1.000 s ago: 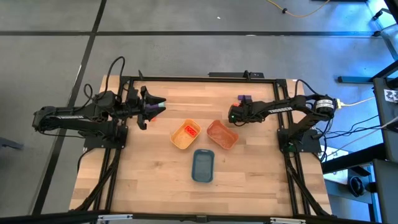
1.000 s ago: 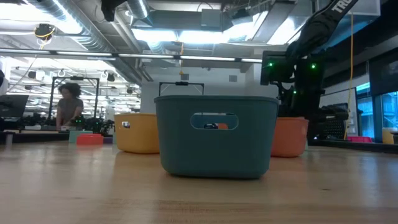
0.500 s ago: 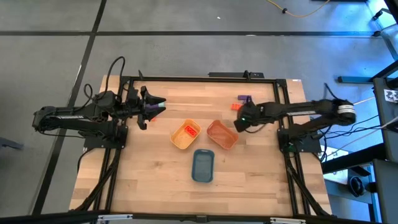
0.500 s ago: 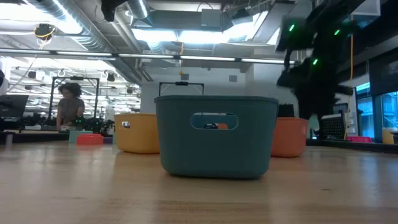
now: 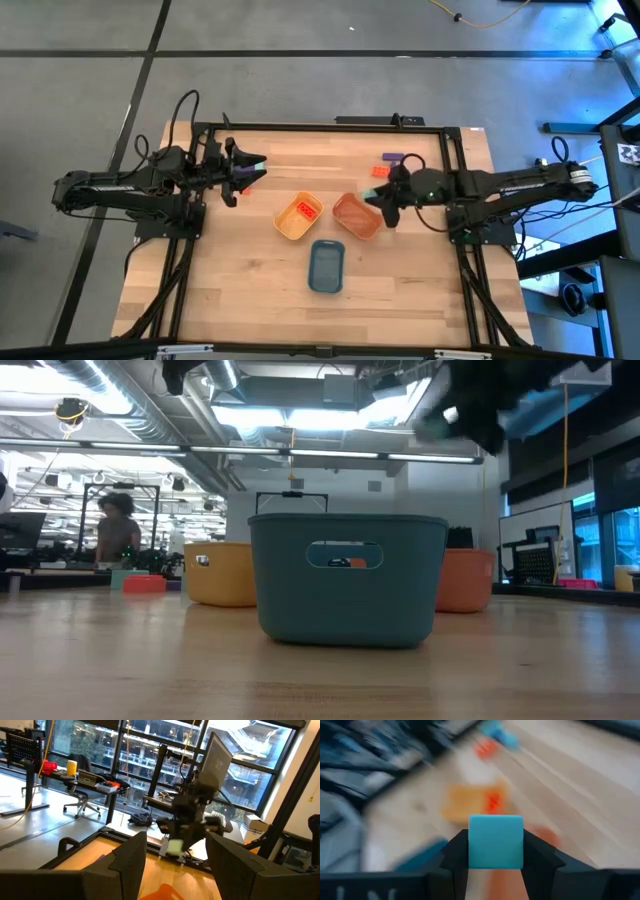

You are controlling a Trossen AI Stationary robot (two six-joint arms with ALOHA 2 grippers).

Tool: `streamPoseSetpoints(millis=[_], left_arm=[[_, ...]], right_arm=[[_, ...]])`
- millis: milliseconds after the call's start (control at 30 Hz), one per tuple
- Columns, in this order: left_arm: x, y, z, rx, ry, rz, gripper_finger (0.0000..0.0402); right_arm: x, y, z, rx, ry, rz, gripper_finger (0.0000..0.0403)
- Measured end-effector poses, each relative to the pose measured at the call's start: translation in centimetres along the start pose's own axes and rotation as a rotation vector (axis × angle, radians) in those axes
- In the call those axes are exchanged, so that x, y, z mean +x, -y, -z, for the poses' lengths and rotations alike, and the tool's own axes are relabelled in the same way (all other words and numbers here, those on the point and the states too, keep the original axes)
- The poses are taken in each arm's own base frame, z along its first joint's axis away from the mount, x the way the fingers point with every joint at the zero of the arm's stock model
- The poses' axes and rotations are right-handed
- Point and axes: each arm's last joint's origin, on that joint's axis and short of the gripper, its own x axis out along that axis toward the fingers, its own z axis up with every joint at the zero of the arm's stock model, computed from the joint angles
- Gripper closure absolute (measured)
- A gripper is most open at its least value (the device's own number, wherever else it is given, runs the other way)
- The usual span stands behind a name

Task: Sort & place blocks by color
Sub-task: Put the right blue block into the orange bin

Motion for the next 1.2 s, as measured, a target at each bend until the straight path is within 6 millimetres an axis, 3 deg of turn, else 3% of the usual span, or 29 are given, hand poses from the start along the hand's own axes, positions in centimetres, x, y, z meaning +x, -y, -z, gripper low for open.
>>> streamPoseSetpoints(millis=[167, 300, 867, 1000, 1200], left_arm=[[0.0, 0.0, 0.0, 0.000, 0.000, 0.000, 0.0205], [0.0, 0.0, 0.0, 0.000, 0.001, 0.000, 0.0205], [0.0, 0.0, 0.0, -0.001, 0.001, 0.000, 0.0206], [0.0, 0.0, 0.0, -0.002, 0.001, 0.000, 0.0206], [0.0, 0.0, 0.0, -0.002, 0.001, 0.000, 0.0206]], right_arm=[[0.0, -1.1, -2.2, -0.040, 0.163, -0.216, 0.0267], [-0.2, -1.4, -3.1, -0.042, 0.232, -0.294, 0.0267], [-0.3, -1.4, -3.2, -0.036, 0.237, -0.305, 0.0267], [0.0, -1.4, -3.7, -0.041, 0.143, -0.239, 0.0267], [2.9, -2.0, -3.8, -0.150, -0.225, -0.028, 0.0267]])
